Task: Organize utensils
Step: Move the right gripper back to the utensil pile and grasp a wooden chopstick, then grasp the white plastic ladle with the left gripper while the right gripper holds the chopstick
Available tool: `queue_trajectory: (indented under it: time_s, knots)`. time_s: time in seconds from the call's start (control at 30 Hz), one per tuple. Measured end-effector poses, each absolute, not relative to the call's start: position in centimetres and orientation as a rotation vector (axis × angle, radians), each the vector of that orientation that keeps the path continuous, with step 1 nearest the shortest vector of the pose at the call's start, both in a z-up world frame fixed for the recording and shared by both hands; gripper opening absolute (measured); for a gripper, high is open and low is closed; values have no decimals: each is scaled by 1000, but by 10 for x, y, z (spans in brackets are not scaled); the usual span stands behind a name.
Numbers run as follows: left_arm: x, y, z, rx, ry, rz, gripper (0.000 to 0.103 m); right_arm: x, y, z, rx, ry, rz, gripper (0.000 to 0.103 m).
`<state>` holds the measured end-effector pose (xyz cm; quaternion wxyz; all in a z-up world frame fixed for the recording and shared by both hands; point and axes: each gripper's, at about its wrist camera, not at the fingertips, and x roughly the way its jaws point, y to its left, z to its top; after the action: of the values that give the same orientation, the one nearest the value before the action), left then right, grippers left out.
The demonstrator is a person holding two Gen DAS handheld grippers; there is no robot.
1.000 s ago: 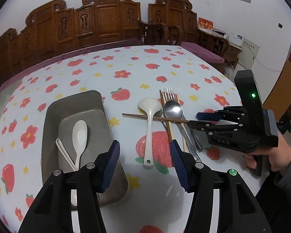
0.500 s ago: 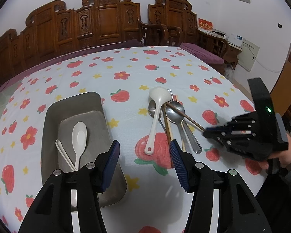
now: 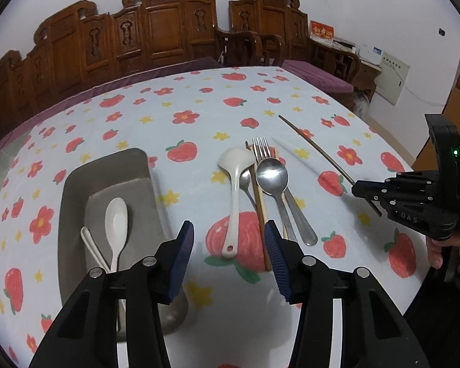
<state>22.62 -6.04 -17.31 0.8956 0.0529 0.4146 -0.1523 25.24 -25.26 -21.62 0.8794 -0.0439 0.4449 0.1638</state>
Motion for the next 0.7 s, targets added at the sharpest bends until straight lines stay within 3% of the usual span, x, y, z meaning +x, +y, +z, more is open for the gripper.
queue_trajectory:
  time_s: [0.33,0.7]
  knots:
    - [272,-96,-191,208,969,-333,40,274,-248,-224,-81,928,353,6]
    - [320,-110,-222,207,1084,-287,22,279,-248,-225,-74,926,369,6]
